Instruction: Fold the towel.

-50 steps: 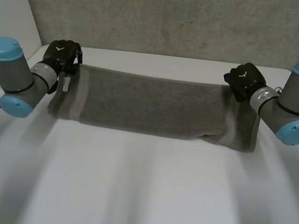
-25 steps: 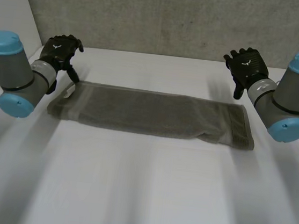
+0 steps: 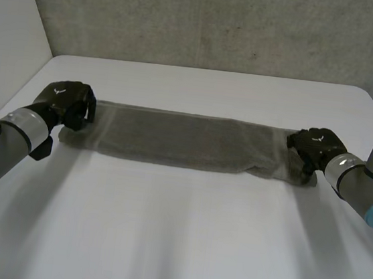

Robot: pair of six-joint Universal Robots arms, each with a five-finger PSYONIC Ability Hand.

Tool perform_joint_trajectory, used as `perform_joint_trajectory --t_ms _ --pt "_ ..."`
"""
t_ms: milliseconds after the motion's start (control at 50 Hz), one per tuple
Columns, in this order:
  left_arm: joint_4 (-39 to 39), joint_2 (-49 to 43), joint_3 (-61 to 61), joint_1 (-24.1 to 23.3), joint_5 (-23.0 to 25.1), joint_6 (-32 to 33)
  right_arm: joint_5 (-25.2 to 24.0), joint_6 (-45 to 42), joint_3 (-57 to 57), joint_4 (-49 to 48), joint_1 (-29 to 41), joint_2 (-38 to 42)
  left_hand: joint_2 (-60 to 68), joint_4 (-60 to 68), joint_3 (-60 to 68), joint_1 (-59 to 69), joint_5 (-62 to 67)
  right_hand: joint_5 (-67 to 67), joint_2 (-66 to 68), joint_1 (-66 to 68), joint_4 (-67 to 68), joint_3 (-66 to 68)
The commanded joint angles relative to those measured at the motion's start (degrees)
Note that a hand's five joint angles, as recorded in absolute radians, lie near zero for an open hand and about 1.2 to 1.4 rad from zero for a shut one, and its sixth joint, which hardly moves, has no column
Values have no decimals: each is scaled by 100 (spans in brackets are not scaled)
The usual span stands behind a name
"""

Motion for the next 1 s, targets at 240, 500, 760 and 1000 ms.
perform_joint_trajectory --t_ms 240,500,760,1000 --pt "-85 36 -276 251 195 -32 -7 28 -141 -57 -331 505 -4410 -4426 -4363 -4309 -4322 2449 2521 2535 2493 2504" --pt "-93 230 -513 269 187 -32 -60 -60 -70 -13 -945 330 -5347 -5363 -5300 -5246 -5259 4904 4976 4991 4948 4959" --pt "-85 528 -733 480 204 -23 -34 -747 -1167 83 -1466 -619 -5750 -5766 -5703 -5649 -5662 4904 4976 4991 4948 4959" --pt "-67 652 -760 428 187 -58 -147 107 -2171 49 1931 -455 -5902 -5918 -5856 -5802 -5814 4110 4183 4197 4155 4166"
